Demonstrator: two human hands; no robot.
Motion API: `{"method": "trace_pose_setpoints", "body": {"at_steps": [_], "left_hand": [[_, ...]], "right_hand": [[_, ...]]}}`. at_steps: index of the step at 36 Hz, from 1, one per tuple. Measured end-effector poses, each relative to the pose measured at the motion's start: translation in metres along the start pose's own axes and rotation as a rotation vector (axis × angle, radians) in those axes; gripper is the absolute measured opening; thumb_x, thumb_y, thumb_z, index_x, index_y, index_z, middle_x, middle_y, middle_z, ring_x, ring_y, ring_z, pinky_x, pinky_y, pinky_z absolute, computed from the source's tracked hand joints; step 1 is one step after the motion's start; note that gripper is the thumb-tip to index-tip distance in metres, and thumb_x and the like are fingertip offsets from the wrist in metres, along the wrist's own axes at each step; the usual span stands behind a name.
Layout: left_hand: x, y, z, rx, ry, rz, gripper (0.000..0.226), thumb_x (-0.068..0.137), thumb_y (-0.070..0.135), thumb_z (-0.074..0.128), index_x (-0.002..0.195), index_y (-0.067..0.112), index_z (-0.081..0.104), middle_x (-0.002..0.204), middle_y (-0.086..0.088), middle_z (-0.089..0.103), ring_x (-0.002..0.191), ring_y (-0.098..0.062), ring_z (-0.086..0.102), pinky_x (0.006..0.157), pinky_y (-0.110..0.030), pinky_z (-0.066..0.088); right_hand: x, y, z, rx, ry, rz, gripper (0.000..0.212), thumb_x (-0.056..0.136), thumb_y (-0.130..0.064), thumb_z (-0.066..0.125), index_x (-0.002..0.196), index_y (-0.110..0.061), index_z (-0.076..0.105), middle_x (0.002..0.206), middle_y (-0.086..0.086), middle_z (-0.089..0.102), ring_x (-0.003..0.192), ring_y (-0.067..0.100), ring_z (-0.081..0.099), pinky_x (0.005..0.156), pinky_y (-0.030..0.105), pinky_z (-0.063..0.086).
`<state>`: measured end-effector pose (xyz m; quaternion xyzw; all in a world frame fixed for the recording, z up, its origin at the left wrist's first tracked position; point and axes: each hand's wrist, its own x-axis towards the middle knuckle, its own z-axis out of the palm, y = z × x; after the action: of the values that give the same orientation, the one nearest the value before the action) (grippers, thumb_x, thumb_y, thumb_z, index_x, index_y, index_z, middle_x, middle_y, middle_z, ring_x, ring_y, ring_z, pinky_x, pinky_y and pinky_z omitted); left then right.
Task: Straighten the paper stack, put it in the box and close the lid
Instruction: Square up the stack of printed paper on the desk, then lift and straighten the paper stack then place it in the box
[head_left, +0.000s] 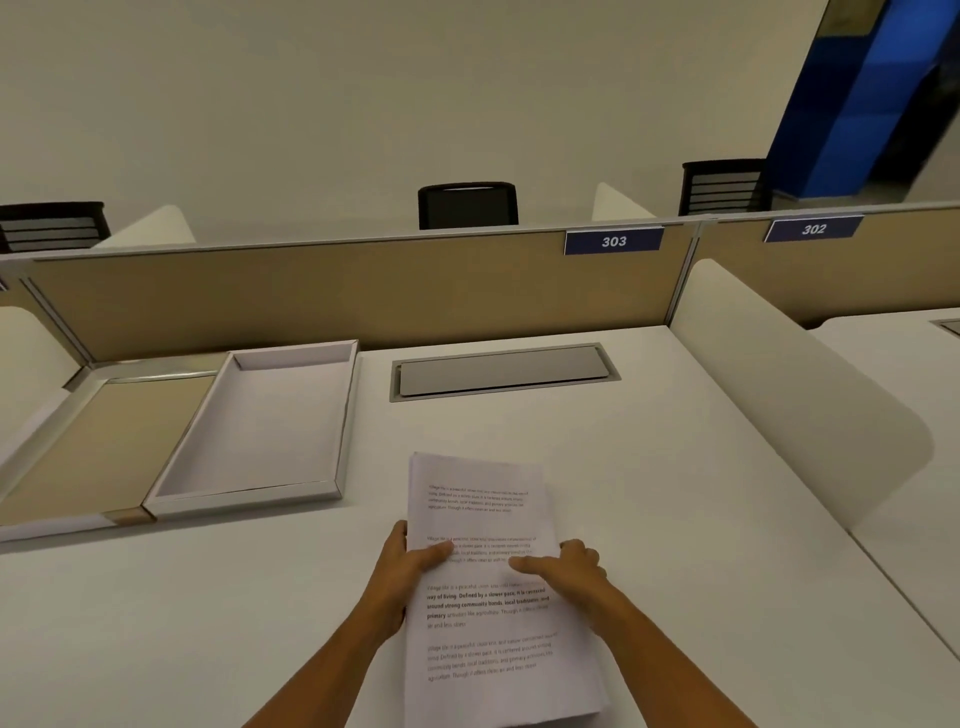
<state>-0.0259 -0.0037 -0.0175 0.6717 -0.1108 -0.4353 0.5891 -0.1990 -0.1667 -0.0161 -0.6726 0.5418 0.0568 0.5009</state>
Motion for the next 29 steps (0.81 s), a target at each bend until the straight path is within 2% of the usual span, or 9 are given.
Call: {"method": "trace_pose_setpoints", "body": {"at_steps": [2, 4, 6, 9, 11, 13, 17, 22, 29], "left_hand": [[-0.005, 0.001, -0.001, -0.005, -0.018, 0.039, 0.049, 0.083, 0.009, 0.078, 0.122, 0.016, 0.051, 0.115, -0.017, 0.072, 0.088, -0.04, 0.077, 0.071, -0.055, 0.063], [-0.01, 0.005, -0.001, -0.003, -0.037, 0.076, 0.05, 0.083, 0.01, 0.078, 0.124, 0.018, 0.05, 0.116, -0.017, 0.071, 0.09, -0.04, 0.076, 0.073, -0.056, 0.063], [-0.015, 0.009, 0.0, 0.006, -0.057, 0.116, 0.053, 0.082, 0.013, 0.079, 0.126, 0.02, 0.051, 0.116, -0.016, 0.071, 0.091, -0.04, 0.076, 0.072, -0.056, 0.063], [-0.023, 0.018, 0.003, 0.013, -0.1, 0.167, 0.063, 0.074, 0.022, 0.083, 0.128, 0.023, 0.051, 0.115, -0.015, 0.072, 0.092, -0.041, 0.075, 0.07, -0.054, 0.063], [-0.027, 0.023, 0.005, 0.019, -0.125, 0.197, 0.065, 0.072, 0.024, 0.083, 0.129, 0.025, 0.052, 0.115, -0.013, 0.073, 0.093, -0.042, 0.075, 0.07, -0.054, 0.063], [-0.028, 0.027, 0.007, 0.033, -0.128, 0.226, 0.065, 0.072, 0.025, 0.082, 0.129, 0.026, 0.052, 0.115, -0.011, 0.073, 0.094, -0.042, 0.075, 0.072, -0.056, 0.063], [-0.032, 0.035, 0.007, 0.051, -0.107, 0.275, 0.062, 0.072, 0.026, 0.081, 0.127, 0.03, 0.052, 0.113, -0.007, 0.073, 0.094, -0.039, 0.075, 0.072, -0.058, 0.062], [-0.037, 0.05, 0.008, 0.099, -0.051, 0.331, 0.059, 0.07, 0.03, 0.079, 0.121, 0.034, 0.05, 0.114, -0.005, 0.07, 0.093, -0.029, 0.076, 0.071, -0.051, 0.064], [-0.043, 0.055, 0.012, 0.121, 0.088, 0.447, 0.051, 0.071, 0.034, 0.074, 0.115, 0.041, 0.049, 0.114, -0.004, 0.067, 0.097, -0.029, 0.071, 0.078, -0.052, 0.063]], "right_hand": [[-0.001, 0.0, -0.005, 0.125, -0.043, -0.04, 0.101, 0.056, -0.071, 0.081, 0.132, -0.013, 0.047, 0.139, 0.006, 0.05, 0.123, 0.024, 0.055, 0.098, 0.042, 0.053], [-0.004, 0.0, -0.013, 0.257, -0.063, -0.101, 0.096, 0.049, -0.078, 0.079, 0.116, -0.016, 0.053, 0.121, 0.0, 0.064, 0.099, 0.013, 0.066, 0.074, 0.028, 0.057], [-0.007, -0.001, -0.02, 0.307, -0.074, -0.114, 0.104, 0.055, -0.077, 0.077, 0.13, -0.016, 0.038, 0.116, -0.004, 0.059, 0.095, 0.011, 0.063, 0.066, 0.024, 0.051], [-0.005, 0.002, -0.028, 0.381, -0.126, -0.146, 0.113, 0.061, -0.069, 0.081, 0.146, -0.022, 0.023, 0.117, -0.006, 0.059, 0.097, 0.011, 0.065, 0.068, 0.029, 0.057], [-0.003, 0.006, -0.029, 0.481, -0.153, -0.183, 0.112, 0.056, -0.064, 0.088, 0.143, -0.019, 0.033, 0.121, -0.002, 0.066, 0.099, 0.019, 0.073, 0.079, 0.039, 0.064], [-0.003, 0.008, -0.03, 0.535, -0.145, -0.242, 0.099, 0.054, -0.06, 0.091, 0.133, -0.018, 0.048, 0.117, 0.001, 0.073, 0.096, 0.021, 0.077, 0.079, 0.043, 0.064], [-0.008, 0.002, -0.033, 0.57, -0.042, -0.359, 0.075, 0.057, -0.057, 0.091, 0.116, -0.018, 0.066, 0.104, 0.0, 0.079, 0.089, 0.021, 0.078, 0.07, 0.037, 0.065], [-0.022, -0.016, -0.033, 0.581, 0.106, -0.466, 0.058, 0.063, -0.051, 0.087, 0.109, -0.025, 0.063, 0.104, -0.001, 0.075, 0.084, 0.022, 0.078, 0.071, 0.045, 0.066], [-0.044, -0.032, -0.024, 0.6, 0.189, -0.631, 0.044, 0.065, -0.058, 0.082, 0.103, -0.048, 0.062, 0.097, -0.017, 0.073, 0.087, 0.012, 0.074, 0.066, 0.031, 0.065]]}}
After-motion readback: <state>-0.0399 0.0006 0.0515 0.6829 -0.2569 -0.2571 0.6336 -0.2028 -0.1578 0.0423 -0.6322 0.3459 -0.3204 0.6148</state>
